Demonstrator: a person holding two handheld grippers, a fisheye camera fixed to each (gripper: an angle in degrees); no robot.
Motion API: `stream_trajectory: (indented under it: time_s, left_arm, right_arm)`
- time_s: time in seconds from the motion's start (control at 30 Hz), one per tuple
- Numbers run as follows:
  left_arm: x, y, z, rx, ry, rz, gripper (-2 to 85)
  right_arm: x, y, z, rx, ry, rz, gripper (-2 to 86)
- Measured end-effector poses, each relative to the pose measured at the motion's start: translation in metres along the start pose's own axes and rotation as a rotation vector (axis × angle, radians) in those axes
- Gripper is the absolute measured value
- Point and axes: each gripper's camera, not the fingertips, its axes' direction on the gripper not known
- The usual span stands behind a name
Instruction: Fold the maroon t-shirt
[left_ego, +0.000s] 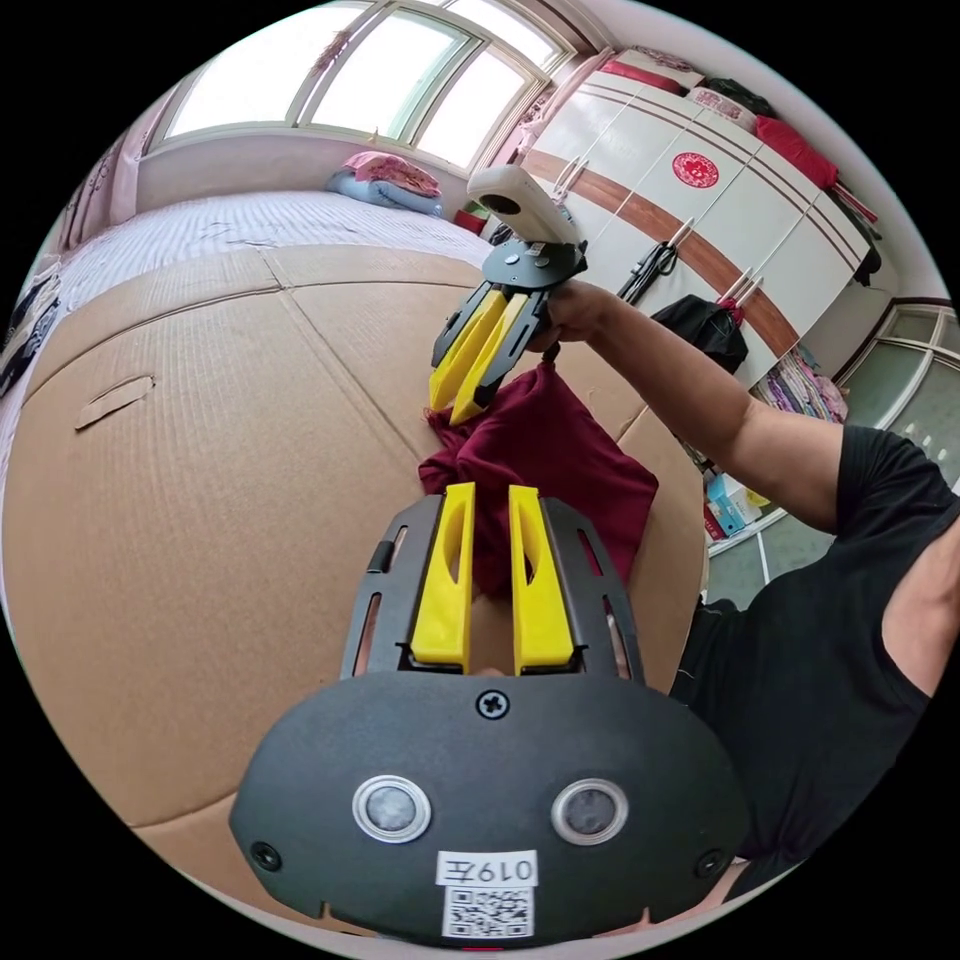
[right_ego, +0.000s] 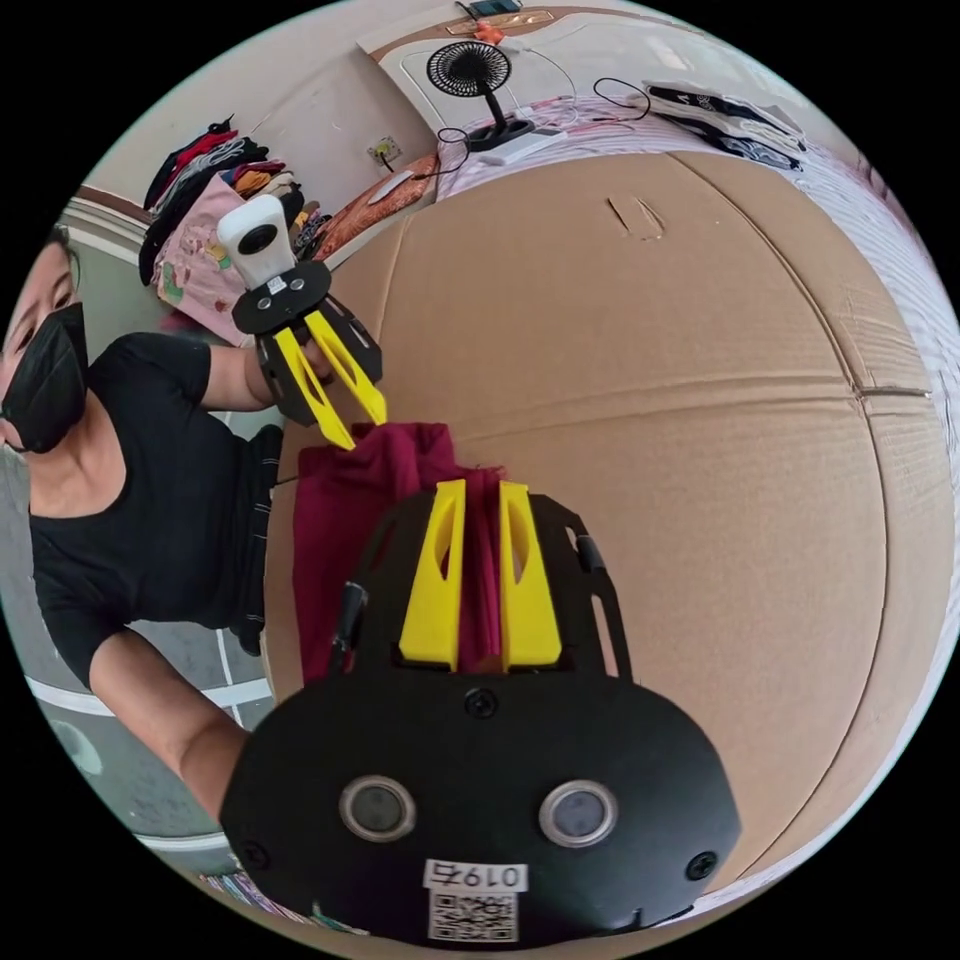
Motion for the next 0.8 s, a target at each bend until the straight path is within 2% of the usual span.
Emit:
stream_trajectory:
  time_s: [0.2,0.33,0.47,0.67,0.8]
  left_arm:
    - [0.010,0.004,-0.003,0.012,0.007,0.000,1.5]
    - [0.016,0.009,-0.009,0.042,0.014,-0.002,1.0]
    - [0.025,0.012,-0.006,0.046,0.000,-0.003,0.8]
    - [0.036,0.023,-0.005,0.012,-0.064,-0.049,0.7]
    - [0.041,0.039,-0.024,0.067,-0.047,-0.097,0.7]
  right_arm:
    - [0.031,-0.006,-0.020,0.028,-0.017,-0.012,4.6]
    - [0.048,0.000,-0.051,0.129,-0.033,-0.009,4.0]
    - [0.075,-0.002,-0.050,0.089,0.021,0.049,3.6]
    - [0.107,0.003,-0.062,0.141,-0.010,0.094,0.5]
    - [0.120,0.005,-0.071,0.173,-0.028,0.088,0.8]
